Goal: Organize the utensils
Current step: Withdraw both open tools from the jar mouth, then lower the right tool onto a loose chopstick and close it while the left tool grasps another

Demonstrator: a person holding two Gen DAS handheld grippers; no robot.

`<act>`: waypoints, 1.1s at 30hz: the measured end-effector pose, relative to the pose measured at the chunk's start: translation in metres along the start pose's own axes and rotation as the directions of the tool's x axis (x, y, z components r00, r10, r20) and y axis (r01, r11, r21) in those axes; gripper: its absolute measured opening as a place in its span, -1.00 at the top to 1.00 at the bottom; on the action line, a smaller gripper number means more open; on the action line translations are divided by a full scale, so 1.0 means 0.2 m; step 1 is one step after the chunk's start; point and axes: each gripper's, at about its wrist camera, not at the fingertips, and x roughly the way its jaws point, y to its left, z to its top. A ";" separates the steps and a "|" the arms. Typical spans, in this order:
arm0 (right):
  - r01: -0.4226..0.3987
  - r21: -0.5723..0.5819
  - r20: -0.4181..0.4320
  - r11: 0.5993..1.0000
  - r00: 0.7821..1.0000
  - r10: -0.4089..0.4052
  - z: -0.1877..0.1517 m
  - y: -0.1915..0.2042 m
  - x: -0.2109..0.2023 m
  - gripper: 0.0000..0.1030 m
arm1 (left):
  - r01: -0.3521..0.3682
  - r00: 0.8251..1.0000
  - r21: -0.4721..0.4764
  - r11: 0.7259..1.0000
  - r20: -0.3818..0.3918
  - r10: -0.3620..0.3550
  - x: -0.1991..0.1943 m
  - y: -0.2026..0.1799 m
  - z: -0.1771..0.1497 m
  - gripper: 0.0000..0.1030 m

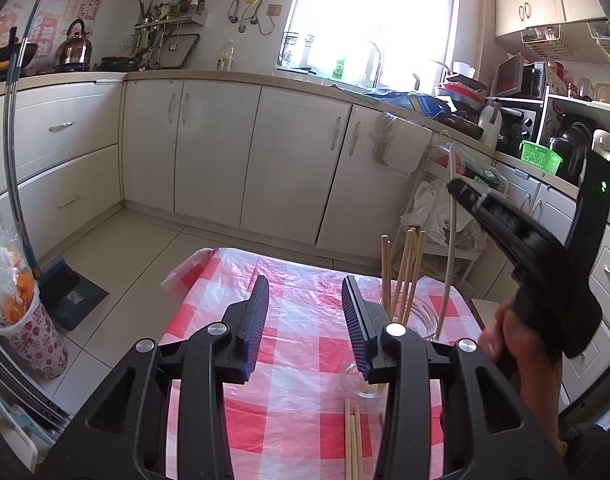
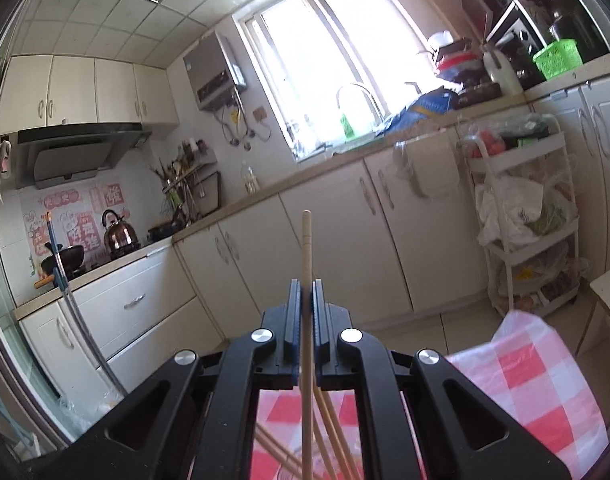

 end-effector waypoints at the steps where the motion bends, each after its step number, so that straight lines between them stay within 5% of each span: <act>1: 0.011 -0.005 0.009 1.000 1.000 -0.010 0.00 0.00 0.02 0.88 | 0.000 1.000 0.000 1.000 -0.001 0.000 0.00 0.00 0.00 0.30; 12: 0.023 -0.124 -0.118 0.992 0.992 -0.037 -0.16 0.01 0.01 0.87 | -0.002 1.000 0.004 1.000 -0.020 0.002 0.03 -0.01 -0.01 0.24; 13: 0.016 -0.137 -0.133 0.990 0.991 -0.034 -0.18 0.03 -0.01 0.83 | -0.003 1.000 0.001 1.000 -0.022 0.003 0.03 0.00 -0.01 0.23; 15: 0.001 -0.148 -0.185 0.989 0.982 -0.029 -0.20 0.03 -0.06 0.31 | -0.011 0.999 -0.002 1.000 -0.032 0.011 0.04 0.00 -0.02 0.21; 19: 0.021 -0.124 -0.277 0.992 0.959 -0.055 -0.21 0.01 -0.24 0.25 | -0.025 0.998 0.011 1.000 -0.050 0.026 0.05 -0.01 -0.04 0.20; 21: 0.044 -0.124 -0.378 0.991 0.922 -0.088 -0.24 -0.01 -0.28 0.26 | -0.025 0.998 0.005 1.000 -0.062 0.025 0.05 0.00 -0.05 0.19; 24: 0.024 -0.172 -0.575 0.985 0.809 -0.120 -0.39 -0.01 -0.30 0.40 | -0.028 0.996 0.015 0.999 -0.089 0.029 0.05 0.00 -0.07 0.17; 28: 0.018 -0.190 -0.718 0.982 0.679 -0.152 -0.57 -0.03 -0.25 0.66 | -0.004 0.984 0.021 1.000 -0.179 0.008 0.10 0.00 -0.14 0.16; 33: 0.016 -0.255 -0.766 0.967 0.606 -0.212 -0.70 -0.02 -0.21 0.67 | 0.045 0.948 0.087 0.995 -0.319 -0.015 0.17 -0.04 -0.25 0.16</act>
